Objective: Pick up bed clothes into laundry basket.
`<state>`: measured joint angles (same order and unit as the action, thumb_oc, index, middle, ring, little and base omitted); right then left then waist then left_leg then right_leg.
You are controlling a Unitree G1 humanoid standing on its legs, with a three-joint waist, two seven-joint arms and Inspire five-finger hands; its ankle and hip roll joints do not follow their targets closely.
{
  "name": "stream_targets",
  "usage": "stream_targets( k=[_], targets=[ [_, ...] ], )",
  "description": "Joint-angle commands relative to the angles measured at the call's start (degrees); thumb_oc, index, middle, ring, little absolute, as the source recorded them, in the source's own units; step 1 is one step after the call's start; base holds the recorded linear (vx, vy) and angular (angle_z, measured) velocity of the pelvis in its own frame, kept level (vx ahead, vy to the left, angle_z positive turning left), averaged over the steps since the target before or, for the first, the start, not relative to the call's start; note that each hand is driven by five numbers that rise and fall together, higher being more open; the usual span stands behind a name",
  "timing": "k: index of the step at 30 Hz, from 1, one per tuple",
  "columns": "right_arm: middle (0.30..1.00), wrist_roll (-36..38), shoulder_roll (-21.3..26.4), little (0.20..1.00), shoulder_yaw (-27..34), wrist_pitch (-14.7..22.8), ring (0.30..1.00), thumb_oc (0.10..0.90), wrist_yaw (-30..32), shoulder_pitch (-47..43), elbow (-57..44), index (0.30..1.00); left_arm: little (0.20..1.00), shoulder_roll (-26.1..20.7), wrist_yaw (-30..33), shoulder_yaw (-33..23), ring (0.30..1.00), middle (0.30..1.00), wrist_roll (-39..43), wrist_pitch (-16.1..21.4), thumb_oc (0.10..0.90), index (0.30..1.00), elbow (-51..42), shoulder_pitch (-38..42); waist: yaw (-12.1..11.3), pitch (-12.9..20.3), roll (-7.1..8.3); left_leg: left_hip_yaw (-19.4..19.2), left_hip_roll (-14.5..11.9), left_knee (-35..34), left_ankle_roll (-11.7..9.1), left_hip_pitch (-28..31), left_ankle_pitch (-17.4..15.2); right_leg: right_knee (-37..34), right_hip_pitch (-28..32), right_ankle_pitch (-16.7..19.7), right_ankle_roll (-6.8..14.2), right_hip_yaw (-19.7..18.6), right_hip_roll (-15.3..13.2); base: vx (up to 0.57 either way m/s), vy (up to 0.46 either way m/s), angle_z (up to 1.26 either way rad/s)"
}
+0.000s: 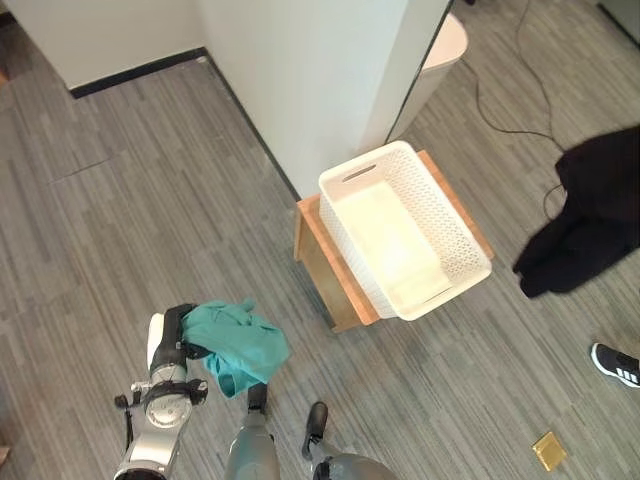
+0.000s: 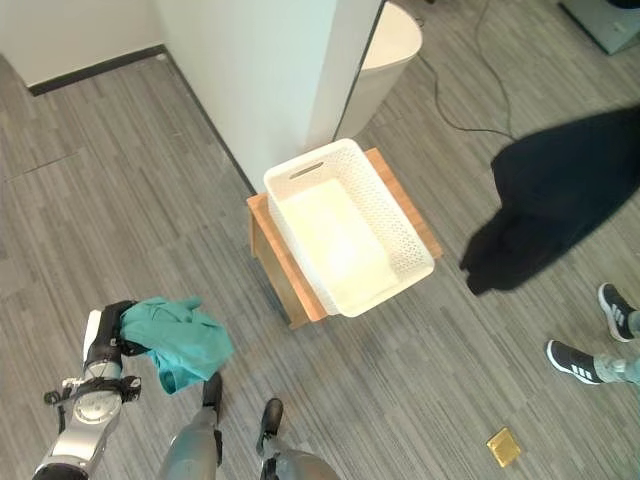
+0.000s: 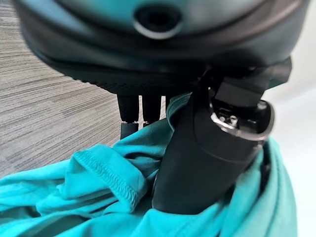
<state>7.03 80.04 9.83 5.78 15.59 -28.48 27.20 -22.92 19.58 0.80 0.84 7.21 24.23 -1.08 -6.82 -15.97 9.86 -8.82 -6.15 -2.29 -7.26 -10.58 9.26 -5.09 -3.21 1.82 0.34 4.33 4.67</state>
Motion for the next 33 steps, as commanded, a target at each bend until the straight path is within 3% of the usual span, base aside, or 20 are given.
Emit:
stream_targets(
  k=[1, 6, 10, 17, 25, 33],
  targets=[
    [0.300, 0.1, 9.5, 0.300, 7.4, 2.4, 0.300, 0.400, 7.4, 0.0, -1.1, 0.300, 0.300, -3.1, 1.9, -1.7, 0.300, 0.300, -1.7, 5.0, 0.400, 0.300, -5.4, 1.5, 0.4, 7.3, 4.90, -3.9, -0.8, -2.7, -3.1, 0.9, -6.1, 1.2, -2.2, -2.9, 12.2, -5.1, -4.6, 0.09, 0.015, 0.11],
    [0.300, -1.1, 8.6, 0.300, 18.7, 2.5, 0.300, 0.400, 7.3, 10.8, -7.0, 0.300, 0.300, -3.1, 1.1, -1.6, 0.300, 0.300, -2.3, 4.5, 0.400, 0.300, -4.9, 1.6, 1.4, 8.4, 6.06, -4.9, -1.1, -2.7, -3.0, 2.5, -7.0, 1.2, -1.4, -2.9, 12.5, -5.3, -4.9, 0.04, 0.015, 0.01],
    [0.300, -1.5, 8.8, 0.300, 21.9, 2.4, 0.300, 0.400, 6.5, 14.1, -8.8, 0.300, 0.300, -3.3, 0.9, -0.4, 0.300, 0.300, -2.7, 4.1, 0.400, 0.300, -4.7, 2.5, 1.1, 8.7, 6.51, -5.6, -1.2, -2.7, -3.0, 3.5, -7.6, 0.9, -1.1, -2.6, 12.6, -5.5, -5.2, 0.02, 0.036, -0.18],
    [0.300, -0.8, 9.1, 0.300, 18.6, 2.4, 0.300, 0.400, 5.5, 10.8, -10.8, 0.300, 0.300, -3.1, 0.8, 0.6, 0.300, 0.300, -2.8, 4.0, 0.400, 0.300, -4.4, 3.2, 0.8, 8.9, 6.74, -6.4, -1.0, -2.7, -2.9, 4.4, -8.0, 0.6, -1.0, -2.0, 13.0, -6.0, -5.5, 0.00, 0.019, -0.13],
    [0.300, -0.8, 8.8, 0.300, 9.8, 2.2, 0.300, 0.400, 3.9, 2.6, -14.1, 0.300, 0.300, -3.0, 0.2, 1.3, 0.300, 0.300, -2.8, 3.9, 0.400, 0.300, -3.7, 2.9, 0.3, 9.2, 7.19, -6.7, -1.0, -2.7, -2.7, 5.1, -8.4, 0.5, -0.7, -2.0, 13.1, -6.1, -5.6, 0.01, 0.005, -0.05],
    [0.300, -2.7, 8.4, 0.300, 10.0, 1.9, 0.300, 0.400, 4.1, 2.9, -18.5, 0.300, 0.300, -2.7, 0.7, 0.2, 0.300, 0.300, -3.2, 3.3, 0.400, 0.300, -3.3, 1.9, 1.0, 9.7, 7.67, -6.9, -1.0, -2.7, -2.6, 5.4, -8.6, 0.5, -0.6, -1.8, 13.3, -6.1, -5.7, 0.00, 0.001, 0.00]
  ],
)
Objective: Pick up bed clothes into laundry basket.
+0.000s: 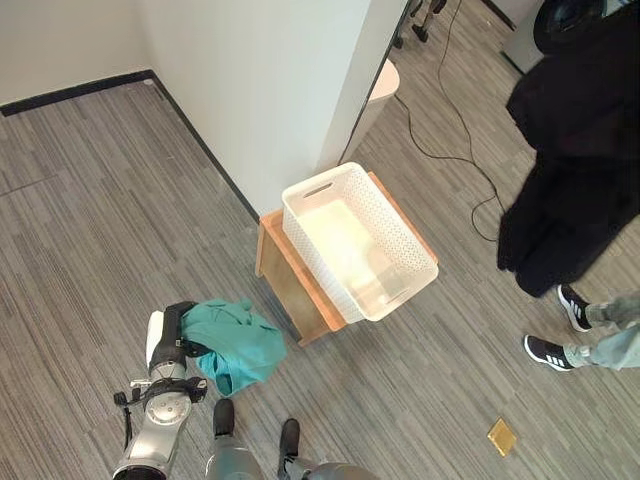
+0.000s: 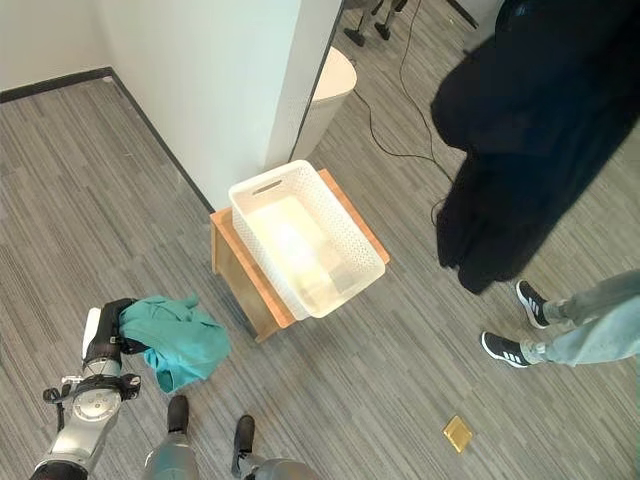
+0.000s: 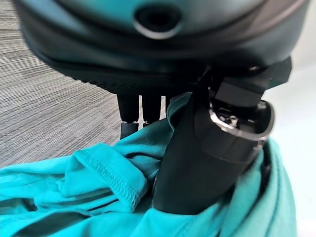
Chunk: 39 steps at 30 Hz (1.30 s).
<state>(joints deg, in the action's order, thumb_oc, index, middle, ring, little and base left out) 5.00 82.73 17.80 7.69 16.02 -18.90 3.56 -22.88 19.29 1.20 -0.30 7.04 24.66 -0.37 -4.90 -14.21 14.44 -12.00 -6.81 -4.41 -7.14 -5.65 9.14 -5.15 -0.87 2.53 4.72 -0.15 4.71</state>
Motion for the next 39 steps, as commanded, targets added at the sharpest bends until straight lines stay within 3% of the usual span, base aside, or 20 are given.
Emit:
stream_targets(
  k=[1, 8, 14, 18, 22, 30, 36, 39],
  targets=[
    [0.300, -1.4, 5.4, 0.300, 2.4, -0.2, 0.300, 0.400, 3.7, -6.1, 4.7, 0.300, 0.300, -2.5, 1.1, -0.5, 0.300, 0.300, -2.2, 3.4, 0.400, 0.300, -3.8, 1.0, -0.7, 8.0, 3.11, -3.7, -0.4, -0.6, -2.7, 0.6, -8.6, 0.6, -2.9, -2.5, 8.9, -1.6, -5.6, 0.01, 0.005, 0.06],
    [0.300, -2.6, 1.6, 0.300, 9.9, -0.5, 0.300, 0.400, 3.3, 3.5, 3.0, 0.300, 0.300, -2.2, 0.9, -0.6, 0.300, 0.300, -2.8, 3.1, 0.400, 0.300, -4.2, 0.7, -0.6, 8.0, 3.28, -3.6, -0.4, -0.6, -2.4, 0.7, -8.7, 0.6, -3.2, -2.3, 9.0, -1.9, -5.7, 0.01, 0.002, 0.03],
    [0.300, -3.1, -0.2, 0.300, 8.2, -1.0, 0.300, 0.400, 2.0, 4.3, 3.8, 0.300, 0.300, -2.3, 0.7, 0.3, 0.300, 0.300, -3.0, 3.2, 0.400, 0.300, -4.4, 1.1, -1.7, 7.2, 2.93, -3.7, -0.3, -0.6, -2.2, 0.6, -8.7, 0.6, -3.5, -2.2, 8.9, -1.9, -5.9, 0.00, 0.000, 0.00],
    [0.300, -4.4, -2.0, 0.300, 0.6, -2.2, 0.300, 0.400, 1.6, -0.7, 8.5, 0.300, 0.300, -3.2, 0.6, 1.9, 0.300, 0.300, -2.7, 3.3, 0.400, 0.300, -4.1, 2.0, -3.7, 5.3, 2.24, -2.9, 0.0, -0.6, -2.0, -0.4, -8.2, 0.7, -4.6, -1.9, 8.7, -1.9, -5.8, -0.02, -0.014, 0.04],
    [0.300, -3.3, -4.0, 0.300, -8.7, -2.3, 0.300, 0.400, 1.7, -9.1, 14.2, 0.300, 0.300, -3.6, 1.0, 2.4, 0.300, 0.300, -2.0, 3.5, 0.400, 0.300, -3.2, 2.7, -4.2, 4.1, 1.95, -2.7, 0.0, -0.6, -2.0, -1.4, -7.7, 0.7, -5.6, -1.4, 8.8, -2.1, -5.8, -0.02, -0.010, 0.07],
    [0.300, -3.7, -8.9, 0.300, -16.0, -2.8, 0.300, 0.400, 1.0, -15.4, 14.4, 0.300, 0.300, -3.7, 1.4, 1.8, 0.300, 0.300, -1.1, 3.3, 0.400, 0.300, -1.5, 2.8, -4.1, 3.8, 1.10, -2.9, -0.1, -0.6, -2.2, -2.9, -7.0, 0.5, -7.4, -0.8, 8.6, -2.3, -5.5, 0.00, -0.010, 0.00],
    [0.300, -2.1, -13.4, 0.300, -29.3, -3.3, 0.300, 0.400, 1.4, -29.2, 27.9, 0.300, 0.300, -4.8, 2.0, 3.0, 0.300, 0.300, 1.0, 4.1, 0.400, 0.300, 0.5, 4.3, -4.3, 2.5, 0.02, -3.1, 0.0, -0.6, -2.5, -4.5, -6.1, 0.3, -9.3, 0.0, 8.5, -2.2, -5.2, -0.03, -0.032, -0.05],
    [0.300, -0.3, -16.7, 0.300, -31.5, -3.5, 0.300, 0.400, 2.0, -32.5, 34.6, 0.300, 0.300, -5.2, 2.3, 3.6, 0.300, 0.300, 1.6, 4.4, 0.400, 0.300, 1.1, 5.0, -4.2, 2.1, -0.82, -3.3, -0.1, -0.6, -2.6, -5.7, -5.9, 0.2, -10.8, 0.4, 8.6, -1.8, -5.1, -0.02, -0.015, -0.04]
  ],
)
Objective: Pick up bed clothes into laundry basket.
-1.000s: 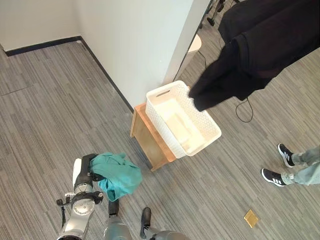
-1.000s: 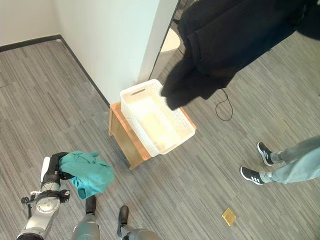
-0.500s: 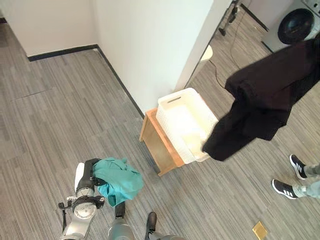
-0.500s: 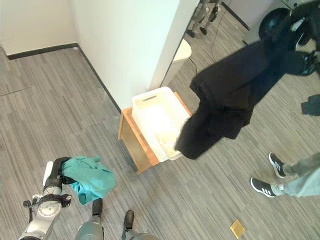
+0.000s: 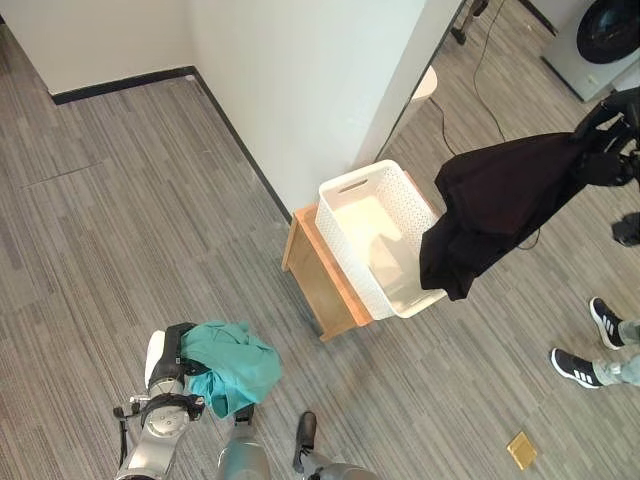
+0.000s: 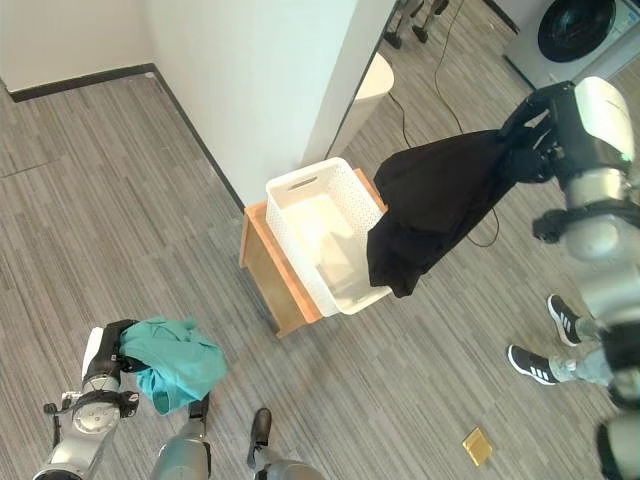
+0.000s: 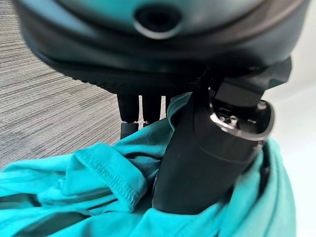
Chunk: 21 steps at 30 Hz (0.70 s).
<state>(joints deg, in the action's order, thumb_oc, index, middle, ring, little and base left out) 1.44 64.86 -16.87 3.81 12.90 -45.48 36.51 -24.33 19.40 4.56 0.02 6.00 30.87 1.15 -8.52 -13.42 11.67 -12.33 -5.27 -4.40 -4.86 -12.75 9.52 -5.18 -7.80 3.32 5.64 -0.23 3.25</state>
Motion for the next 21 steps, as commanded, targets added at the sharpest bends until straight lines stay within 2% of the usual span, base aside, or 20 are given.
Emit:
stream_targets(
  k=[1, 3, 4, 7, 10, 11, 12, 21],
  targets=[
    [0.300, 3.7, 0.1, 0.300, 2.8, 0.3, 0.300, 0.400, 5.1, -6.6, 3.4, 0.300, 0.300, -3.8, 2.2, 0.5, 0.300, 0.300, 1.4, 5.6, 0.400, 0.300, -5.0, 3.7, -0.6, 1.2, 1.66, -2.9, -1.6, -0.6, -4.9, 1.0, -6.2, 0.3, -4.3, -0.2, 7.8, -1.5, -3.7, -0.02, -0.031, 0.05],
    [0.300, 4.5, -1.4, 0.300, 2.0, 0.4, 0.300, 0.400, 5.3, -7.6, 5.3, 0.300, 0.300, -3.8, 2.3, 0.8, 0.300, 0.300, 1.6, 5.8, 0.400, 0.300, -4.9, 3.9, -0.6, 1.1, 1.30, -2.8, -1.6, -0.6, -4.9, 0.5, -6.1, 0.2, -4.8, -0.1, 7.8, -1.3, -3.7, 0.00, -0.004, 0.02],
    [0.300, 6.4, -4.5, 0.300, 1.1, 0.6, 0.300, 0.400, 5.4, -9.3, 10.5, 0.300, 0.300, -4.2, 2.5, 1.6, 0.300, 0.300, 2.0, 6.3, 0.400, 0.300, -4.1, 4.9, -1.4, 0.6, 0.37, -2.7, -1.4, -0.6, -4.8, -0.6, -5.7, 0.2, -5.7, 0.2, 7.8, -1.0, -3.6, 0.00, -0.006, 0.04],
    [0.300, 7.9, -7.2, 0.300, 0.5, 0.7, 0.300, 0.400, 5.7, -10.7, 14.2, 0.300, 0.300, -4.2, 2.8, 2.7, 0.300, 0.300, 2.3, 6.6, 0.400, 0.300, -3.7, 5.9, -2.0, 0.4, -0.34, -2.3, -1.3, -0.6, -4.9, -1.7, -5.3, 0.2, -6.6, 0.5, 8.0, -0.6, -3.7, 0.00, -0.004, 0.01],
    [0.300, 8.2, -8.3, 0.300, -0.1, 0.8, 0.300, 0.400, 5.8, -11.3, 14.8, 0.300, 0.300, -4.1, 2.9, 3.1, 0.300, 0.300, 2.5, 6.7, 0.400, 0.300, -3.6, 6.2, -2.0, 0.4, -0.54, -2.1, -1.2, -0.6, -4.8, -2.1, -5.2, 0.2, -7.0, 0.6, 8.0, -0.5, -3.8, 0.01, -0.002, 0.08],
    [0.300, 8.8, -11.2, 0.300, -0.4, 0.8, 0.300, 0.400, 6.4, -11.4, 15.4, 0.300, 0.300, -3.7, 3.3, 4.1, 0.300, 0.300, 2.4, 6.8, 0.400, 0.300, -3.2, 7.1, -2.6, -0.1, -0.84, -1.6, -1.2, -0.6, -4.8, -3.1, -4.9, 0.2, -7.7, 0.9, 8.1, -0.1, -3.9, 0.01, -0.013, 0.11],
    [0.300, 8.7, -11.2, 0.300, -0.4, 0.8, 0.300, 0.400, 6.4, -11.4, 15.4, 0.300, 0.300, -3.7, 3.3, 4.1, 0.300, 0.300, 2.4, 6.8, 0.400, 0.300, -3.2, 7.1, -2.6, 0.0, -0.82, -1.6, -1.2, -0.6, -4.8, -3.2, -4.8, 0.2, -7.7, 0.9, 8.1, -0.1, -3.9, 0.02, -0.019, 0.10],
    [0.300, 6.9, -23.1, 0.300, -2.9, 0.6, 0.300, 0.400, 7.9, -10.6, 14.6, 0.300, 0.300, -2.7, 4.0, 6.0, 0.300, 0.300, 0.8, 6.5, 0.400, 0.300, -6.3, 8.2, -5.3, -1.2, -1.01, -0.6, -0.9, -0.6, -4.3, -3.8, -4.7, 0.3, -7.8, 0.8, 7.7, 0.6, -3.9, 0.03, -0.012, 0.13]
  ],
)
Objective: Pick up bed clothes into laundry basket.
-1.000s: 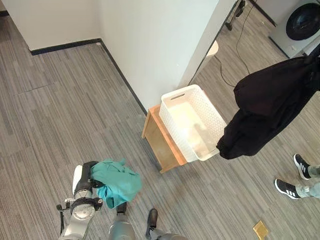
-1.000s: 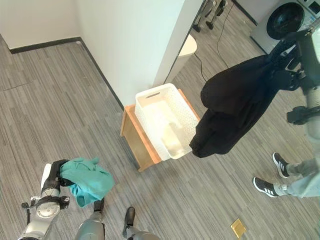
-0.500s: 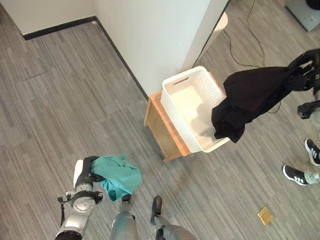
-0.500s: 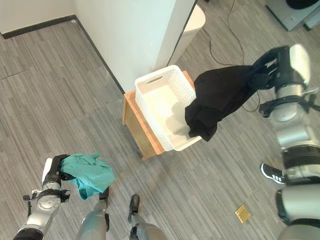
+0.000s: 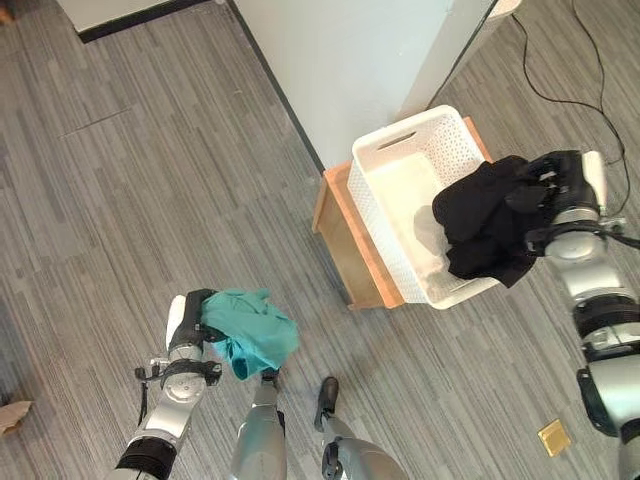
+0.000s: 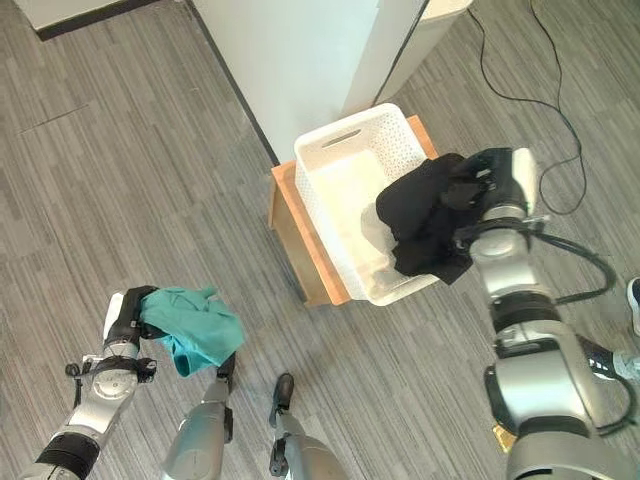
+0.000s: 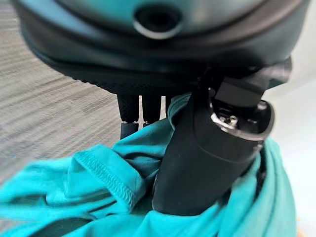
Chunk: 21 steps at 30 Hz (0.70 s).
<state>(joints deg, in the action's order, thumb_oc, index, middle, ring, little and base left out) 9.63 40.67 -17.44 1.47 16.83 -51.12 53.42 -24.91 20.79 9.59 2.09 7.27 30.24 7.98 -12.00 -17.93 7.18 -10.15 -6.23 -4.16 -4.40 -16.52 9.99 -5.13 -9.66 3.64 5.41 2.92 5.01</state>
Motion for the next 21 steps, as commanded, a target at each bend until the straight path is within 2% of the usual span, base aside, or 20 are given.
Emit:
stream_targets(
  k=[1, 6, 11, 15, 16, 17, 21],
  targets=[
    [0.300, -1.7, -0.2, 0.300, -2.7, 3.0, 0.300, 0.400, 4.1, -4.8, -2.4, 0.300, 0.300, -2.0, 2.7, 1.2, 0.300, 0.300, -1.3, 5.3, 0.400, 0.300, -5.6, 1.5, -1.9, 3.2, 3.49, -2.7, 0.2, -0.8, -4.8, -0.1, -5.1, 0.2, -5.9, 0.5, 7.9, -2.6, -5.7, 0.02, -0.010, 0.19],
    [0.300, -3.1, -6.9, 0.300, -5.0, 2.6, 0.300, 0.400, 4.4, -5.0, -1.8, 0.300, 0.300, -1.3, 3.3, 2.6, 0.300, 0.300, -1.2, 5.2, 0.400, 0.300, -5.9, 3.0, -3.2, 2.0, 3.30, -2.1, 0.3, -0.8, -4.7, -0.5, -4.9, 0.3, -6.3, 0.5, 7.5, -2.5, -5.6, 0.01, -0.008, 0.04],
    [0.300, -3.5, -11.4, 0.300, -6.8, 2.5, 0.300, 0.400, 4.1, -5.8, 0.8, 0.300, 0.300, -1.2, 3.7, 3.7, 0.300, 0.300, -1.7, 5.3, 0.400, 0.300, -5.7, 3.8, -4.3, 1.2, 2.85, -1.6, 0.3, -0.8, -4.7, -1.2, -4.7, 0.4, -6.9, 0.7, 7.3, -2.4, -5.4, 0.00, -0.014, 0.11],
    [0.300, -4.6, -12.5, 0.300, -8.0, 2.4, 0.300, 0.400, 4.1, -6.2, 1.9, 0.300, 0.300, -0.9, 3.9, 4.1, 0.300, 0.300, -1.7, 5.4, 0.400, 0.300, -5.6, 4.3, -4.6, 0.8, 2.54, -1.5, 0.4, -0.8, -4.7, -1.4, -4.6, 0.5, -7.1, 0.7, 7.2, -2.4, -5.4, 0.00, -0.002, 0.01],
    [0.512, -4.9, -12.3, 0.512, -8.2, 2.2, 0.512, 0.541, 4.2, -6.8, 3.5, 0.512, 0.300, -0.9, 4.1, 4.4, 0.300, 0.300, -1.8, 5.6, 0.400, 0.300, -5.4, 4.7, -4.8, 0.7, 2.40, -1.5, 0.4, -0.8, -4.7, -1.5, -4.6, 0.5, -7.3, 0.8, 7.1, -2.4, -5.4, -0.01, -0.002, 0.04],
    [0.900, -4.9, -11.8, 0.900, -8.1, 2.2, 0.900, 0.800, 4.4, -7.1, 4.2, 0.900, 0.300, -0.9, 4.1, 4.6, 0.300, 0.300, -1.7, 5.7, 0.400, 0.300, -5.4, 4.9, -4.7, 0.7, 2.36, -1.5, 0.5, -0.8, -4.7, -1.5, -4.7, 0.6, -7.3, 0.8, 7.1, -2.3, -5.3, 0.00, 0.000, 0.00],
    [0.900, -6.7, -8.0, 0.900, -7.9, 1.6, 0.900, 0.800, 5.0, -8.4, 5.7, 0.900, 0.300, -1.3, 3.9, 4.5, 0.300, 0.300, -1.8, 5.8, 0.400, 0.300, -5.3, 4.5, -4.5, 0.7, 2.60, -1.7, 0.5, -0.8, -4.8, -1.2, -4.8, 0.6, -7.2, 0.7, 7.1, -2.1, -5.2, 0.00, -0.005, 0.02]
  ],
)
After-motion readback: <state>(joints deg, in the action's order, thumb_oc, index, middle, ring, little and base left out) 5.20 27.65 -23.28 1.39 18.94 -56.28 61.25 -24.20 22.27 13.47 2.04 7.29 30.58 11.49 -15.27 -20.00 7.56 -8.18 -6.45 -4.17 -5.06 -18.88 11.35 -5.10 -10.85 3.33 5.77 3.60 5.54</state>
